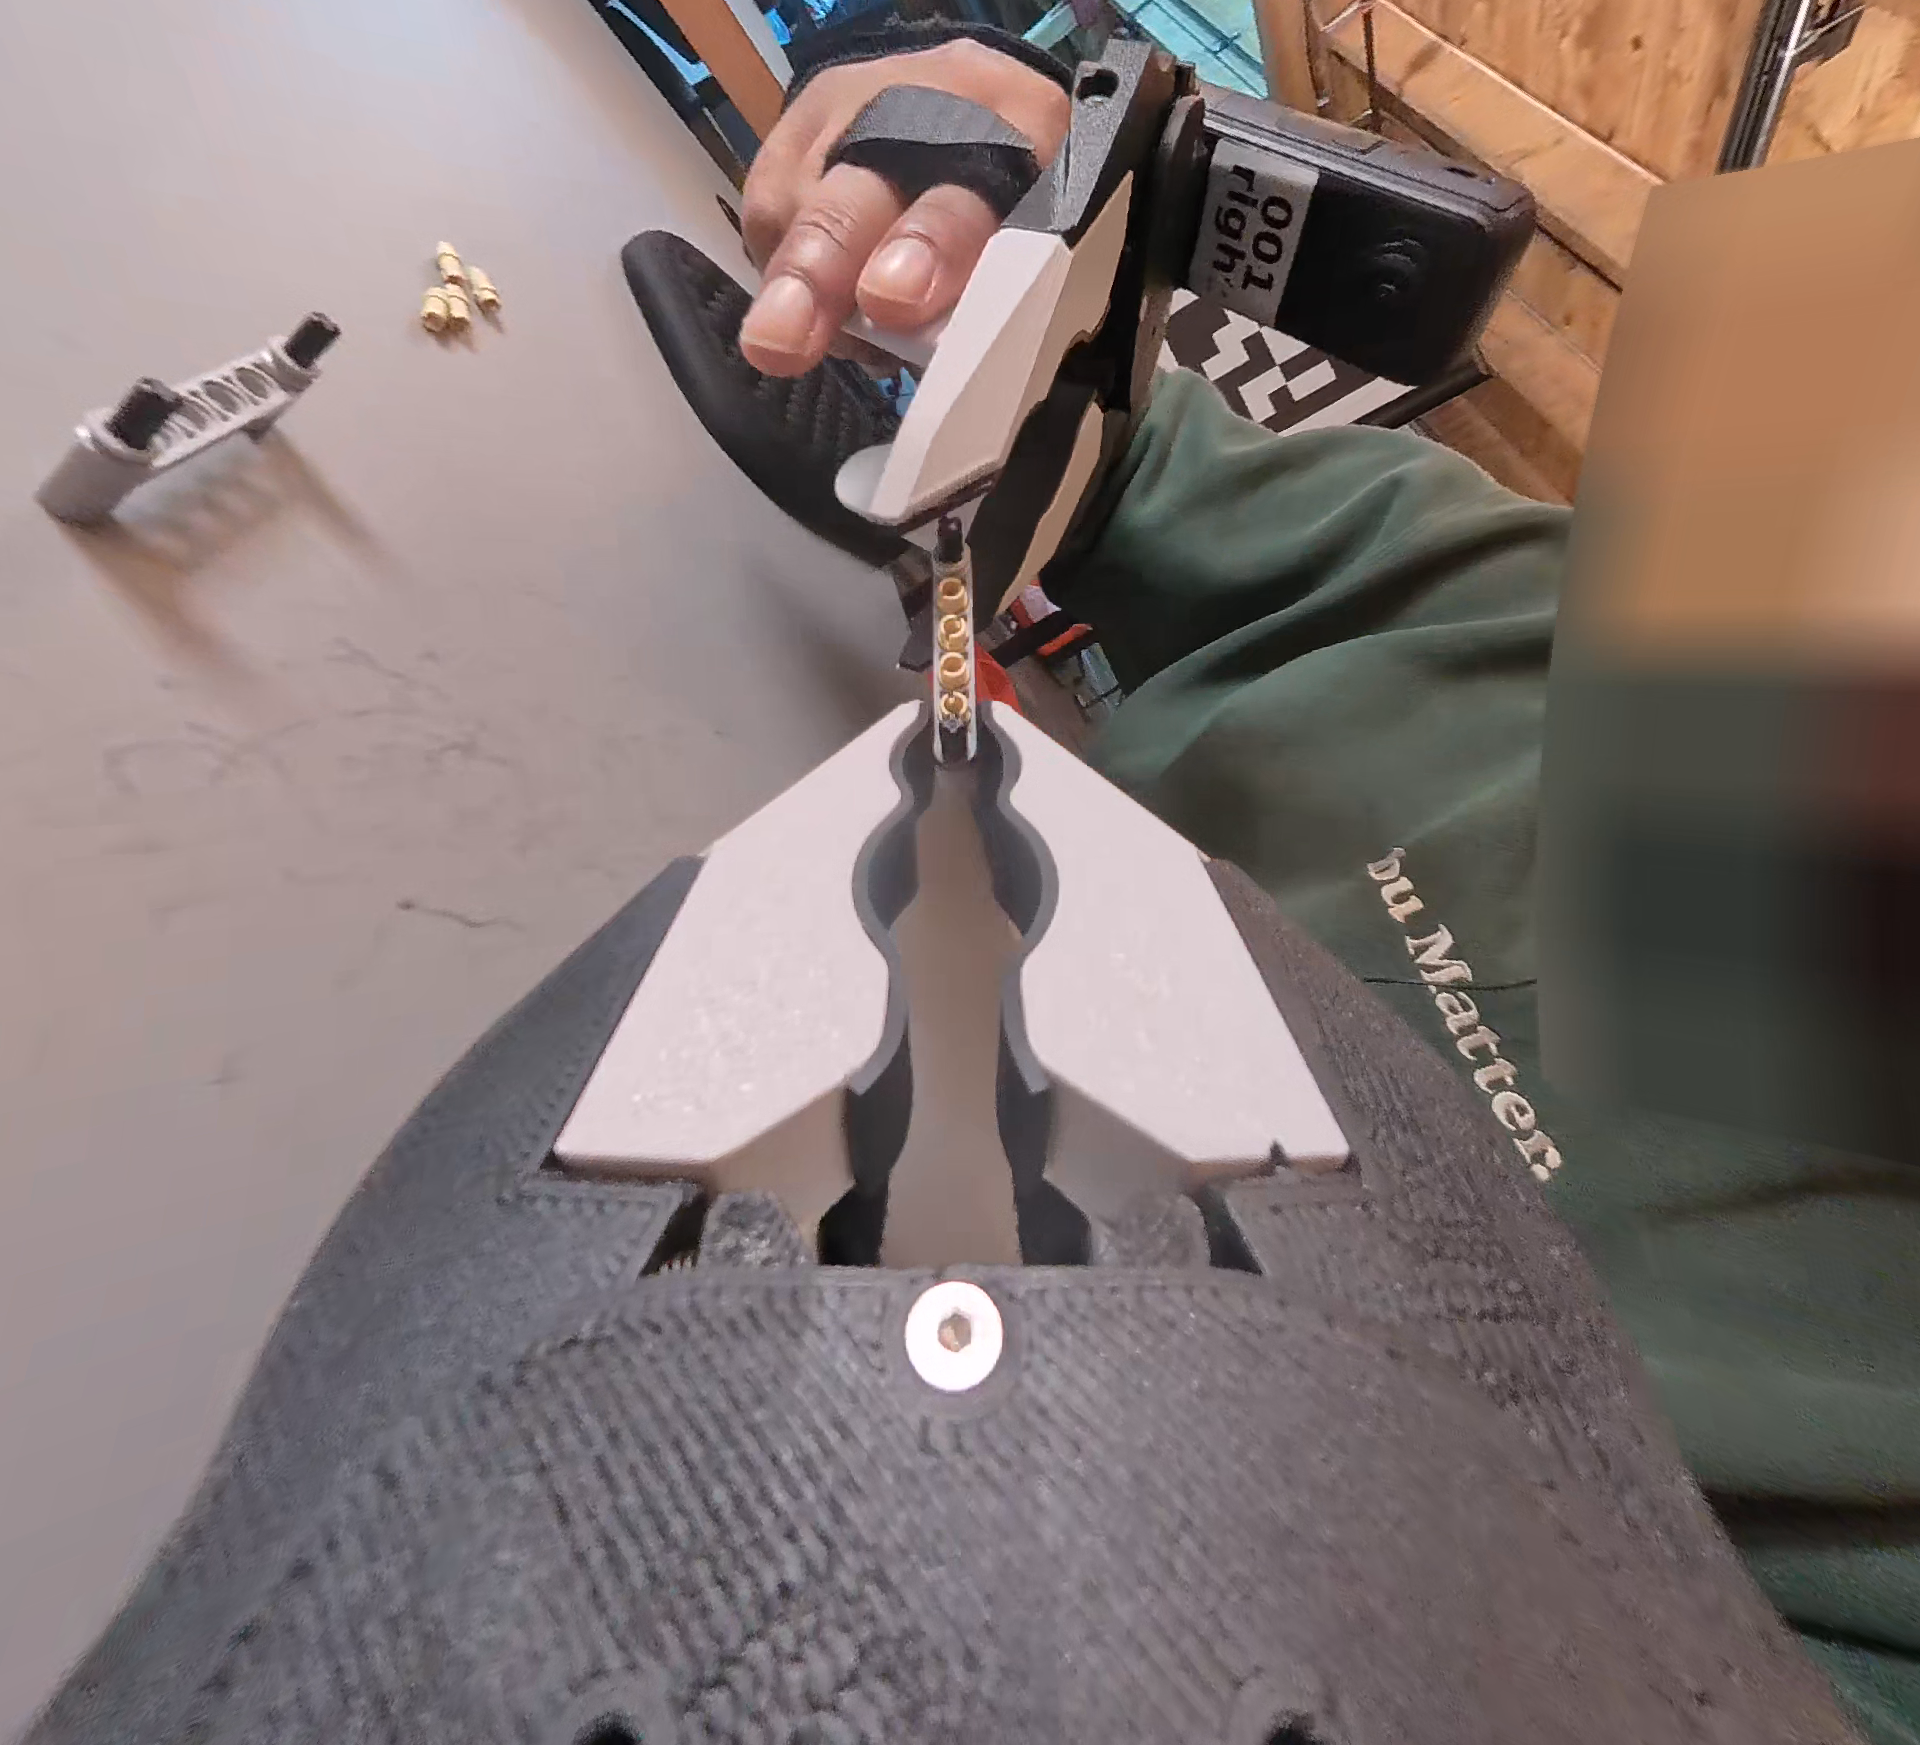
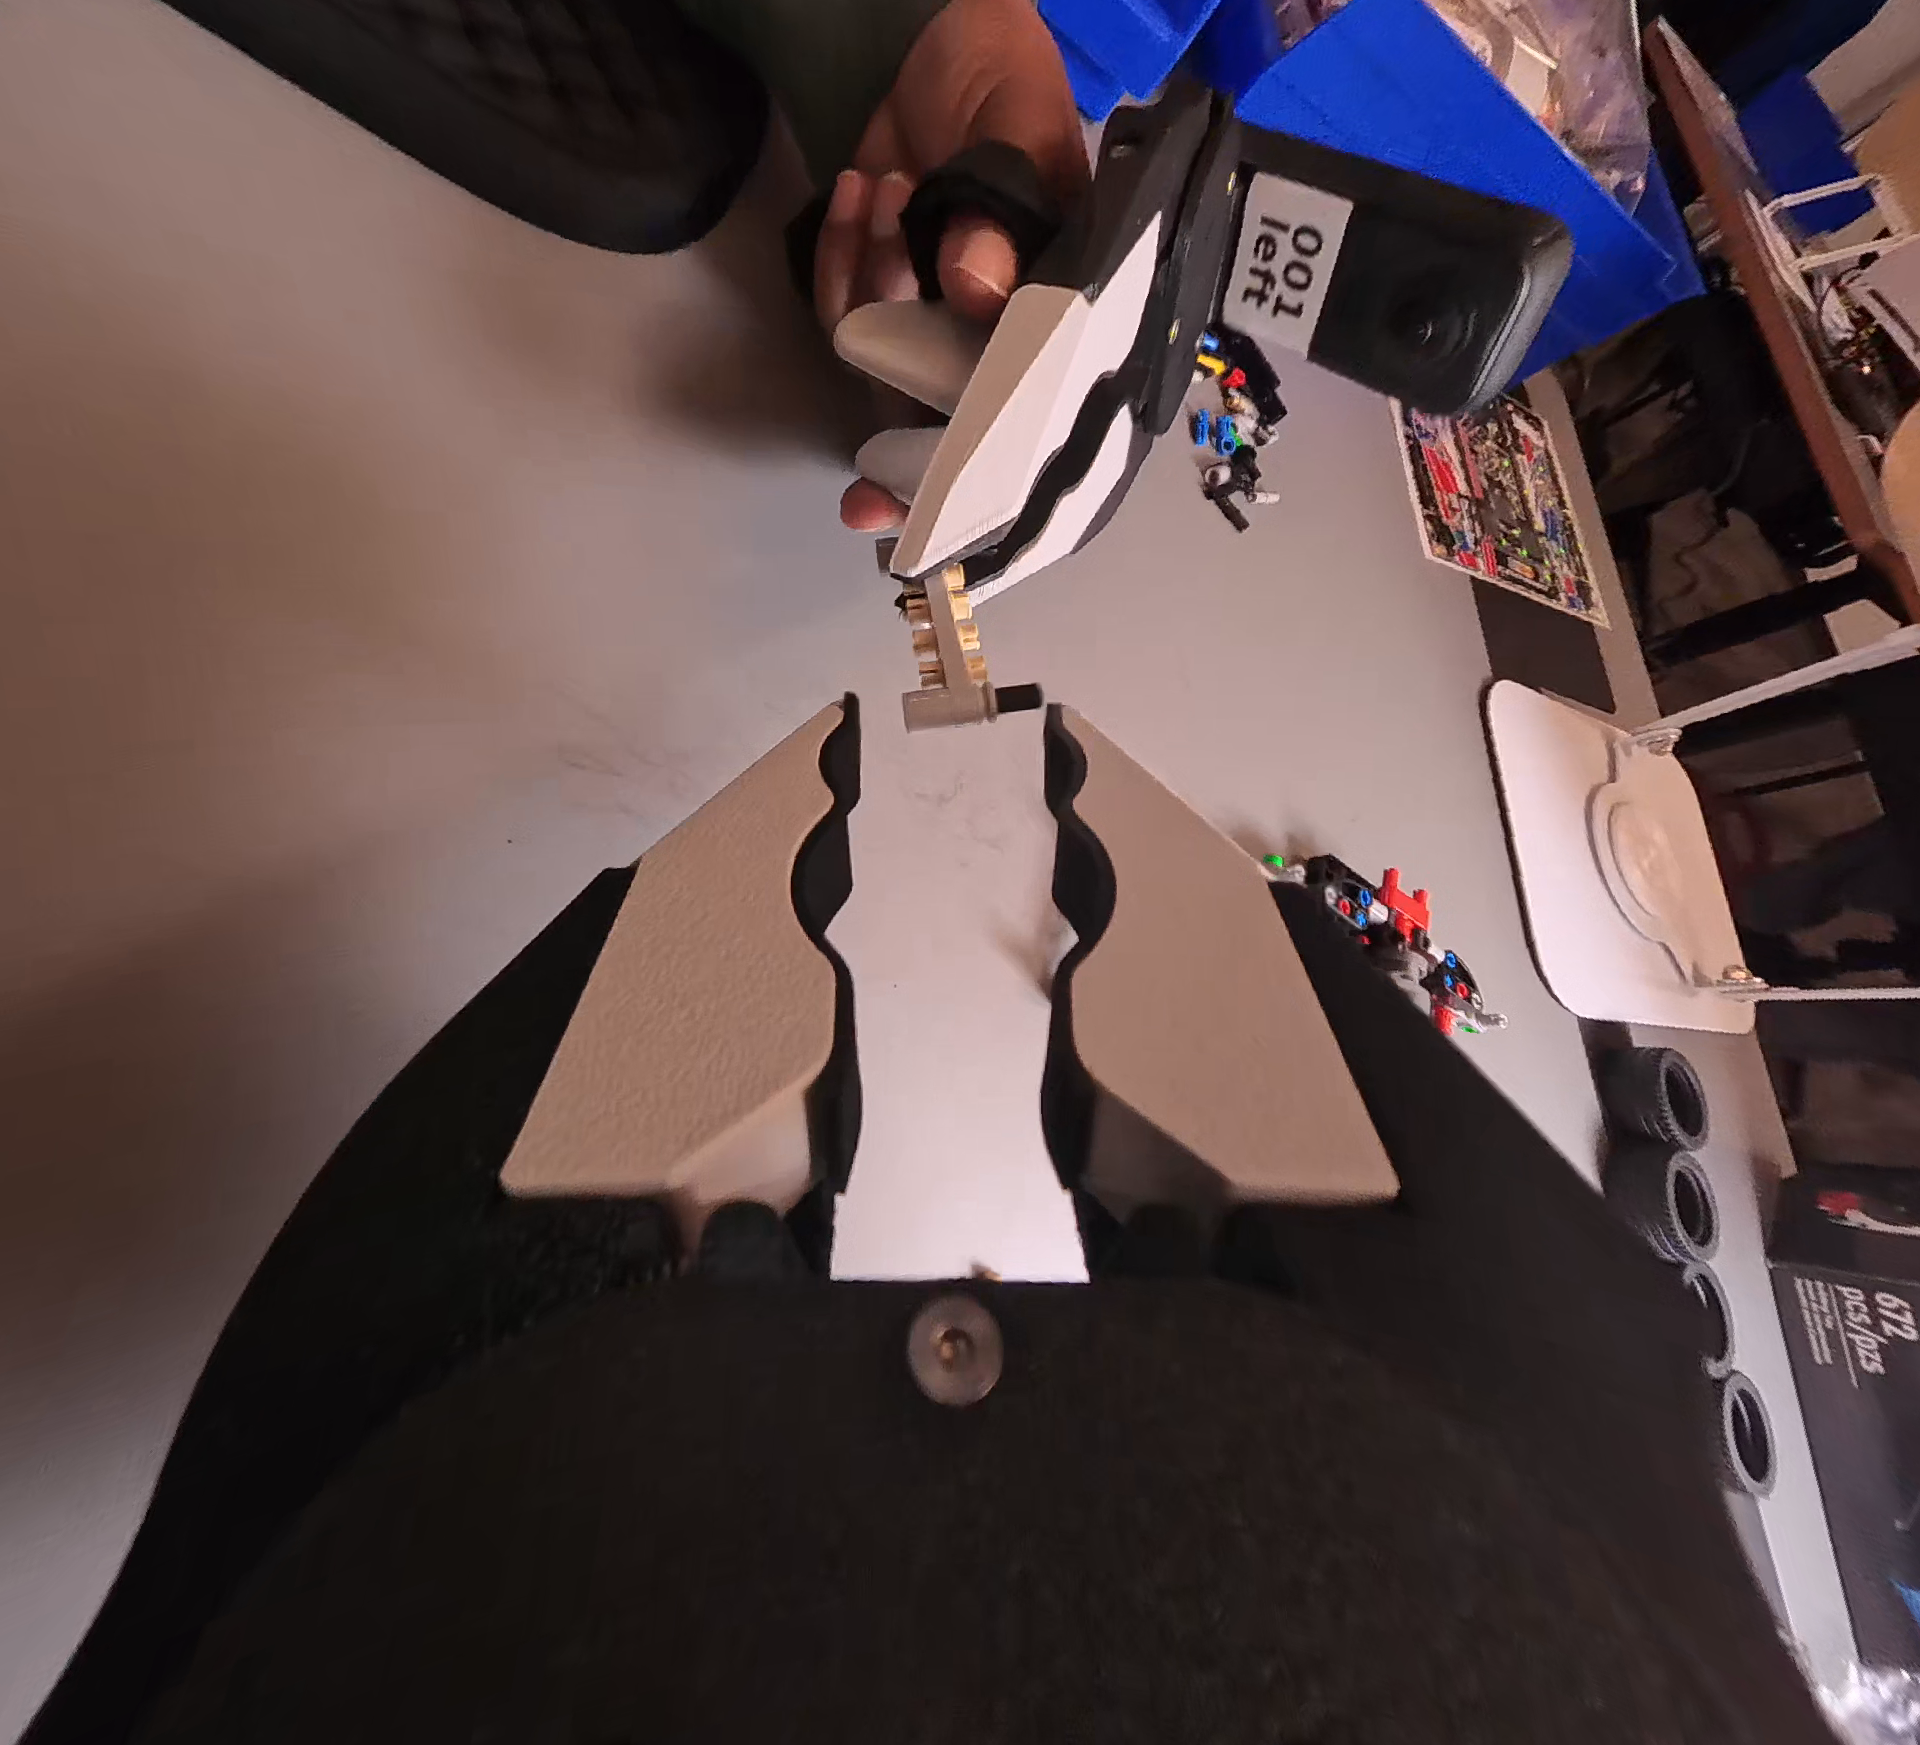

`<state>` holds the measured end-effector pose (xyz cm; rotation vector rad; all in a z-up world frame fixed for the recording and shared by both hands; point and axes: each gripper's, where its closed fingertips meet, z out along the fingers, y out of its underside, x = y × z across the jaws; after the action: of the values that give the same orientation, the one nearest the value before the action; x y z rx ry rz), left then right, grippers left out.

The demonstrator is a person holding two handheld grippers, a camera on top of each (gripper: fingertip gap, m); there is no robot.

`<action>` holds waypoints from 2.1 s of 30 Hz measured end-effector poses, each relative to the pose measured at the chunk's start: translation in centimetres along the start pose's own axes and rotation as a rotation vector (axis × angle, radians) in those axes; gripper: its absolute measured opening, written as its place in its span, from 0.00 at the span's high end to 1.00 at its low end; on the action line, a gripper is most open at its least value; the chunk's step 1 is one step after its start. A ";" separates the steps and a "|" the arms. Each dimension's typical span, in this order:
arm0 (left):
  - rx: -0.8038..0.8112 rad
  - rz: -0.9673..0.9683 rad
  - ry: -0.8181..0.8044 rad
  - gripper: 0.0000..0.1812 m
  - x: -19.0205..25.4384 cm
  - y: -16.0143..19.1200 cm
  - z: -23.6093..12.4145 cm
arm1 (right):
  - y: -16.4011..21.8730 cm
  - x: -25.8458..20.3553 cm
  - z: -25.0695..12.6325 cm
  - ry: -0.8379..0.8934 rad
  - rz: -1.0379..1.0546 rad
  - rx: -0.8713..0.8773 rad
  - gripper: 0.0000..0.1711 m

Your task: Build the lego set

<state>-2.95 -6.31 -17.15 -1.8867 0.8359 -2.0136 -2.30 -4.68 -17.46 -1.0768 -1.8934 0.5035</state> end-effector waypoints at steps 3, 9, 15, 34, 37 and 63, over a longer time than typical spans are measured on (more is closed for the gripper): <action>-0.010 -0.013 0.022 0.97 0.3 0.3 0.4 | -0.4 -0.2 0.0 -0.010 0.012 0.026 0.83; 0.025 0.011 0.031 0.94 0.5 -0.1 0.3 | -0.9 -0.2 -0.4 -0.091 0.231 0.085 0.86; 0.110 0.130 0.002 0.87 1.1 -1.7 -0.7 | -0.9 0.9 -1.3 -0.175 0.559 0.174 0.86; 0.098 0.384 -0.119 0.87 1.6 -1.8 -0.2 | -1.4 1.1 -1.5 -0.318 0.923 0.270 0.86; 0.106 0.367 -0.103 0.87 1.7 -1.9 -0.2 | -1.5 1.1 -1.5 -0.337 0.978 0.278 0.86; 0.199 0.255 -0.042 0.86 1.6 -3.0 -1.2 | -1.1 2.6 -1.1 0.019 0.508 0.321 0.86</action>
<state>-3.74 -4.47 -14.15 -1.6192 0.7877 -1.8235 -2.53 -3.20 -14.89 -1.3311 -1.4458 1.0400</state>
